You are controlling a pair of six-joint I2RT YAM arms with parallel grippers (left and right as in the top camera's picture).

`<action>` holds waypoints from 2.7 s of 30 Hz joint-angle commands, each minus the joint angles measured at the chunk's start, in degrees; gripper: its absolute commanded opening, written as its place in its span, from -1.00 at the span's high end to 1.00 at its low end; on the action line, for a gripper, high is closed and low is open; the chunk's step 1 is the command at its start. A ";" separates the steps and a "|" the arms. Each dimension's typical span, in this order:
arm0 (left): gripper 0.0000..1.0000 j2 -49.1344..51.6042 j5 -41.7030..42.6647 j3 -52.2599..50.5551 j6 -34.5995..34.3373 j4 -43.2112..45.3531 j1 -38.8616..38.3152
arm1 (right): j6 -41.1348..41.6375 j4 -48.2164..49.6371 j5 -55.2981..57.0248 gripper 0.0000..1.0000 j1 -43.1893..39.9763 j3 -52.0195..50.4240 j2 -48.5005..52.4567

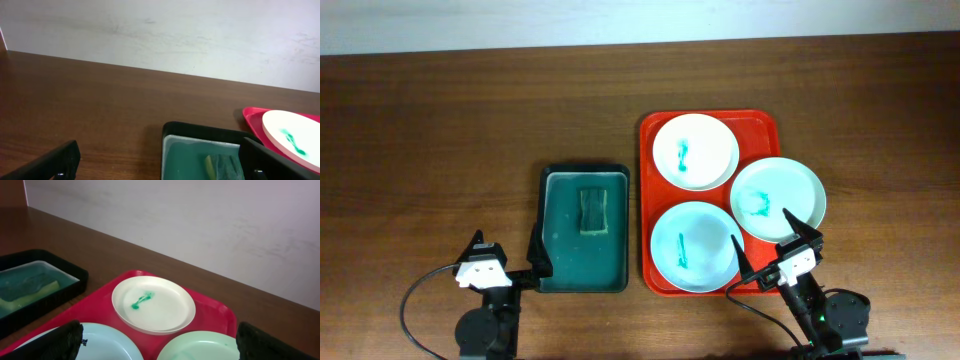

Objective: Clean dirty plates on tray and stack at the side

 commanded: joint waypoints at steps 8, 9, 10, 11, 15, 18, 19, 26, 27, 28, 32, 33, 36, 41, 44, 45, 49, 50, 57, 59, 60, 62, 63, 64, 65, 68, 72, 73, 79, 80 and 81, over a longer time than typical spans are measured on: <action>-0.99 -0.42 -0.46 -0.24 0.90 -0.07 0.37 | 0.20 -0.02 0.48 -0.96 0.31 -0.52 -0.26; -0.99 -0.42 -0.46 -0.24 0.92 -0.07 0.37 | 0.20 -0.02 0.48 -0.96 0.31 -0.52 -0.26; -0.99 -0.42 -0.46 -0.24 0.90 -0.07 0.37 | 0.20 -0.02 0.48 -0.96 0.31 -0.52 -0.26; -0.99 -0.42 -0.46 -0.24 0.90 -0.07 0.37 | 0.20 -0.02 0.48 -0.96 0.31 -0.52 -0.26; -0.99 -0.42 -0.46 -0.24 0.92 -0.07 0.37 | 0.20 -0.02 0.48 -0.96 0.31 -0.52 -0.26; -0.99 -0.42 -0.46 -0.24 0.92 -0.07 0.37 | 0.20 -0.02 0.48 -0.97 0.31 -0.52 -0.26; -0.99 -0.42 -0.46 -0.24 0.92 -0.07 0.37 | 0.20 -0.02 0.48 -0.96 0.31 -0.52 -0.26; -0.99 -0.42 -0.46 -0.24 0.90 -0.07 0.37 | 0.20 -0.02 0.48 -0.96 0.31 -0.52 -0.26; -0.99 -0.42 -0.46 -0.24 0.92 -0.07 0.37 | 0.20 -0.02 0.48 -0.96 0.31 -0.52 -0.26; -0.99 -0.42 -0.46 -0.24 0.92 -0.07 0.37 | 0.22 -0.02 0.48 -0.96 0.31 -0.52 -0.26; -0.99 -0.42 -0.46 -0.26 0.90 -0.07 0.37 | 0.22 -0.02 0.48 -0.97 0.31 -0.52 -0.26; -0.99 -0.42 -0.44 -0.24 0.90 -0.02 0.37 | 0.20 -0.02 0.48 -0.96 0.31 -0.52 -0.26; -0.99 -0.42 0.15 -0.24 0.90 -0.04 0.31 | 0.20 0.31 0.48 -0.96 0.31 -0.52 -0.26; -0.99 -0.42 3.10 -0.24 0.90 -0.33 0.31 | 1.07 0.37 0.26 -0.96 0.31 -0.52 -0.26; -0.99 -0.42 3.74 -0.24 0.90 0.87 0.31 | 1.07 0.44 -3.85 -0.97 0.31 -0.50 -0.26; -0.99 -0.42 3.85 -0.24 0.90 1.68 0.31 | 1.09 0.31 -6.19 -0.96 0.31 -0.11 -0.26; -0.99 -0.42 3.96 1.09 0.92 6.56 0.31 | 1.11 -3.23 -11.82 -0.96 0.31 5.60 -0.24; -0.99 -0.37 3.98 2.29 0.92 6.32 0.31 | 1.09 -4.63 -11.76 -0.96 0.31 8.41 -0.09; -0.99 19.98 3.98 32.04 0.94 -19.34 0.31 | 2.36 -28.41 -10.03 -0.96 0.31 39.45 20.76; -0.99 32.20 4.04 44.09 0.96 -30.27 0.31 | 3.34 -39.80 -10.05 -0.96 0.31 50.12 31.91; -0.99 37.79 4.94 49.48 0.96 -35.34 0.31 | 3.67 -43.58 -10.08 -0.96 0.31 53.79 35.78; -0.99 49.51 7.30 59.39 0.94 -44.44 0.31 | 3.65 -50.14 -10.05 -0.96 0.31 60.48 43.85; -0.99 55.58 7.63 64.02 0.92 -48.76 0.31 | 6.12 -51.84 -12.11 -0.97 0.31 62.14 47.80; -0.99 58.69 8.41 66.12 0.92 -50.80 0.31 | 7.58 -53.37 -13.27 -0.96 0.31 62.31 49.66; -0.99 61.44 10.38 67.45 0.85 -51.67 0.31 | 7.78 -53.68 -14.08 -0.96 0.31 62.31 51.36; -0.99 69.09 22.95 67.80 0.92 -52.65 -0.07 | 7.91 -55.45 -13.90 -0.96 0.31 62.29 56.28; -0.68 81.33 17.68 67.67 0.92 -55.12 -6.84 | 13.62 -58.10 -8.57 -0.96 0.31 62.29 59.78; -0.58 84.37 15.78 67.63 0.90 -54.99 -9.09 | 14.56 -58.84 -7.19 -0.83 0.31 62.29 59.98; -0.35 105.11 8.98 67.63 -7.19 -49.16 -17.49 | 14.62 -61.07 -7.02 -0.47 0.31 62.29 60.02; -0.12 107.12 9.01 67.63 -8.15 -47.23 -17.55 | 14.62 -61.18 -7.02 -0.47 0.31 62.29 60.02; 0.16 108.93 9.03 67.63 -8.66 -45.03 -17.55 | 14.62 -61.20 -7.02 -0.47 0.31 62.29 60.02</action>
